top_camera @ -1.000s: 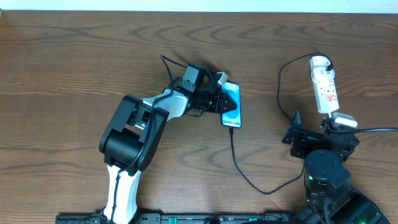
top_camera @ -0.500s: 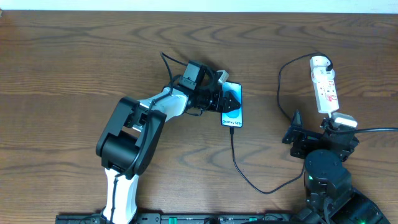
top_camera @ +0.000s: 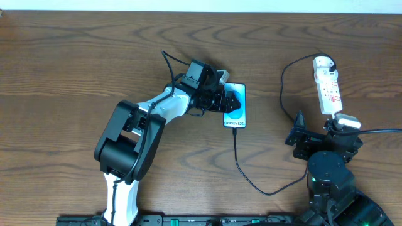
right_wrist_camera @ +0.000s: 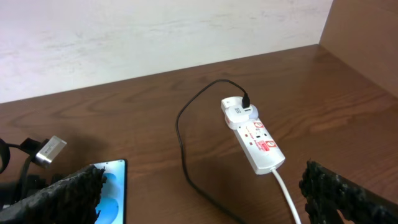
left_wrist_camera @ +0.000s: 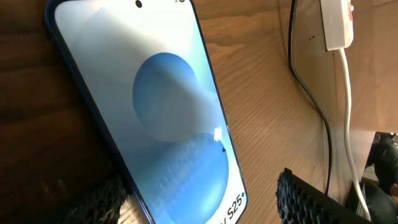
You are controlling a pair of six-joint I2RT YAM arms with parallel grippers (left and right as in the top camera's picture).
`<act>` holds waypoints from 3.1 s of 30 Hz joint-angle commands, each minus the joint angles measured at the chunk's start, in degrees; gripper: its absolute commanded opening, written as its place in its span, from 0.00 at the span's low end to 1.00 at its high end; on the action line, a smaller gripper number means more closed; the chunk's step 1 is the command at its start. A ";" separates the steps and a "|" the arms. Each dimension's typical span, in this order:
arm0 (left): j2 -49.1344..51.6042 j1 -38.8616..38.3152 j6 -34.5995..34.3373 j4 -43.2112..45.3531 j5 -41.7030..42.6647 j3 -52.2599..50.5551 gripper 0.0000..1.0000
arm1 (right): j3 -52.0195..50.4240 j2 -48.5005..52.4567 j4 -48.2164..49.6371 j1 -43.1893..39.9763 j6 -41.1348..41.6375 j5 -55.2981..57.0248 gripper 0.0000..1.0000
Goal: Plug charger to phone and switch on socket
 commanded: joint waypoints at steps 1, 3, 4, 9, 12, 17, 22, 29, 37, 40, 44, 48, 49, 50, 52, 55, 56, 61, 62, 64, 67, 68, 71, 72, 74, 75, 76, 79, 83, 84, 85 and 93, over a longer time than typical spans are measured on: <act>4.31 0.70 0.26 -2.45 -10.19 -2.73 0.88 | 0.76 0.04 0.00 -0.07 0.83 0.48 0.99; 4.31 0.70 0.26 -2.43 -10.19 -2.73 0.93 | 0.76 0.02 0.00 -0.07 0.83 0.48 0.99; 4.31 0.70 0.26 -2.45 -10.19 -2.71 0.94 | 0.76 0.02 0.00 -0.07 0.83 0.48 0.99; 4.31 0.70 0.26 -2.43 -10.19 -2.73 0.94 | 0.76 0.02 0.00 -0.07 0.83 0.48 0.99; 4.31 0.70 0.26 -2.40 -10.19 -2.71 0.94 | 0.76 0.04 0.02 -0.07 0.83 0.48 0.99; 4.31 0.70 0.26 -2.36 -10.21 -2.71 0.94 | 0.76 0.02 0.00 -0.07 0.83 -5.92 0.99; 4.28 0.81 0.26 -1.31 -10.23 -2.71 0.95 | 0.74 0.15 7.56 -0.07 0.87 -7.45 0.99; -2.82 7.93 0.26 -0.48 -10.16 -1.14 0.95 | 0.74 7.74 11.17 -0.07 0.87 -7.43 0.99; -24.76 20.96 2.80 -6.78 -10.21 -1.14 0.95 | 0.74 18.18 11.43 -0.07 0.87 -7.45 0.99; -33.70 26.95 3.74 -17.25 -10.23 -1.14 0.95 | 0.74 19.85 11.45 -0.07 0.87 -7.45 0.99; -44.06 33.33 7.54 -32.81 -10.23 -1.14 0.95 | 0.74 20.74 12.20 -0.31 0.85 -7.43 0.99; -52.57 33.59 9.68 -37.90 -13.77 -1.14 0.95 | 0.74 23.63 9.51 -5.70 8.76 -9.35 0.99; -56.15 33.59 9.81 -39.04 -14.49 -1.14 0.95 | 0.74 24.46 8.52 -9.05 10.36 -13.46 0.99; -59.12 33.59 9.84 -39.89 -14.71 -1.16 0.95 | 0.74 25.11 7.80 -12.44 10.73 -18.58 0.99; -65.85 33.59 12.20 -42.69 -14.69 -1.20 0.95 | 0.76 26.62 5.57 -22.08 10.69 -29.90 0.99; -73.94 33.59 12.79 -49.44 -17.33 -1.36 0.95 | 0.76 28.83 1.84 -35.76 10.03 -37.46 0.99; -75.65 33.59 12.79 -51.84 -20.44 -1.36 0.95 | 0.76 29.09 1.33 -38.14 9.99 -38.91 0.99; -77.79 33.59 12.76 -60.96 -28.17 -1.38 0.95 | 0.76 29.27 0.57 -47.34 8.55 -52.94 0.99; -77.81 33.59 12.76 -60.63 -28.17 -1.38 0.95 | 0.74 29.29 -0.42 -47.30 8.52 -55.89 0.99; -77.81 33.59 12.76 -58.75 -28.17 -1.38 0.95 | 0.74 29.31 0.44 -47.30 9.53 -55.45 0.98; -77.79 33.59 12.76 -58.82 -28.17 -1.38 0.95 | 0.74 29.57 4.76 -47.32 9.66 -48.24 0.46; -77.81 33.59 12.76 -58.82 -28.17 -1.38 0.95 | 0.74 29.68 6.10 -47.32 9.70 -44.35 0.31; -77.94 33.59 12.76 -58.82 -28.17 -1.38 0.95 | 0.74 30.03 8.50 -47.32 11.87 -42.69 0.01; -77.92 33.59 12.76 -58.82 -28.17 -1.38 0.95 | 0.74 30.82 9.81 -47.32 12.26 -42.66 0.01; -77.92 33.59 12.76 -58.82 -28.17 -1.38 0.95 | 1.53 32.46 9.38 -47.87 13.86 -42.34 0.01; -77.92 33.59 12.76 -58.82 -28.17 -1.38 0.95 | 4.22 34.84 6.03 -49.18 15.85 -42.60 0.01; -77.92 33.59 12.76 -58.82 -28.17 -1.38 0.95 | 5.84 36.15 4.48 -49.83 15.87 -42.86 0.01; -77.94 33.59 12.76 -58.82 -28.17 -1.38 0.95 | 19.15 47.50 -5.44 -53.94 15.15 -43.10 0.01; -77.94 33.59 12.76 -58.82 -28.17 -1.38 0.95 | 34.53 62.53 -14.82 -55.54 15.15 -44.76 0.01; -77.94 33.59 12.76 -58.82 -28.17 -1.38 0.95 | 40.72 68.35 -17.49 -55.91 15.17 -44.37 0.01; -77.94 33.59 12.76 -58.82 -28.17 -1.38 0.95 | 43.50 71.04 -18.43 -56.24 15.19 -44.39 0.01; -77.92 33.59 12.76 -58.82 -28.17 -1.38 0.95 | 53.86 84.98 -17.55 -58.88 17.81 -47.71 0.01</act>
